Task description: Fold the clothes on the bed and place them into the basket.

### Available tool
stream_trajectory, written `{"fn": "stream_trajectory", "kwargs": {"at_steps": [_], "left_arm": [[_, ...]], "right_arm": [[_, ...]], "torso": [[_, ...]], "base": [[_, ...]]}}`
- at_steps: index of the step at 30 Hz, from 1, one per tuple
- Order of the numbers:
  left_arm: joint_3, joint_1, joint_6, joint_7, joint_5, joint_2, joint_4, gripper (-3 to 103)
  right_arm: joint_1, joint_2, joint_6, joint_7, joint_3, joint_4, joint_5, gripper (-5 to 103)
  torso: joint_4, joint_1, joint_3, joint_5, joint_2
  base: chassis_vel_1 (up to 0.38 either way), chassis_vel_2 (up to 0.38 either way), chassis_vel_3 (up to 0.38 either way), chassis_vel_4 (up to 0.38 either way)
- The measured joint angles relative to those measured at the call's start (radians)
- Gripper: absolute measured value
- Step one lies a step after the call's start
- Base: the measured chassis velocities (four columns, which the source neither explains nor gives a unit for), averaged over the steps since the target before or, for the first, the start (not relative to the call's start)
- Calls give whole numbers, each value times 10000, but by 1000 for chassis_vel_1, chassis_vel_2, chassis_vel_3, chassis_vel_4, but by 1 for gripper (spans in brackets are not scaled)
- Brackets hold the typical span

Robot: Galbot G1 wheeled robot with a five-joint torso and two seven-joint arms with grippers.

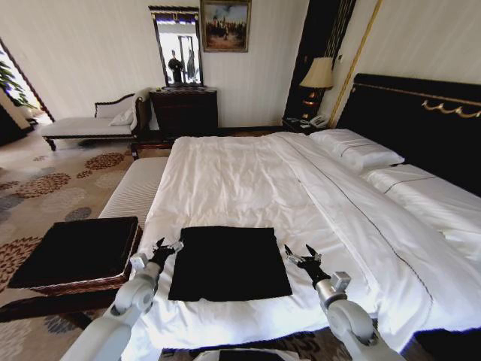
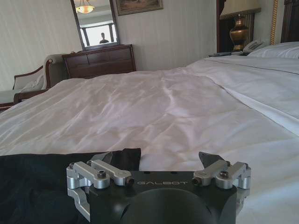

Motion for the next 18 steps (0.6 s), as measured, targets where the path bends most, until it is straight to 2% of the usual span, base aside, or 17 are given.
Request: {"fn": "stream_trajectory", "kwargs": {"at_steps": [2,4,7,18], "left_arm": [[302,-805,155,130,-230,-147,952,100],[346,-938,199,142,-284,-191,1097,100],[689,-1636,340,265,-522,-567,1935,100],[1602,-2350,276,649,-130,-873,2952,102]], "right_arm": [[208,-21,-53,6,-52,-162,9,100],[266,-12,-67,13,-78,-197,10,100],[468,205,-147,74,-179,-310,23,100],[621,181,-229,123,-82,-334,186,100]], "torso": [[3,0,0,-2,-1],[3,0,0,-1,0],[2,1,0,0,-1],[1,0,-1,0,-1]], "base": [[0,0,0,0],[0,0,0,0],[0,0,0,0],[0,0,0,0]]}}
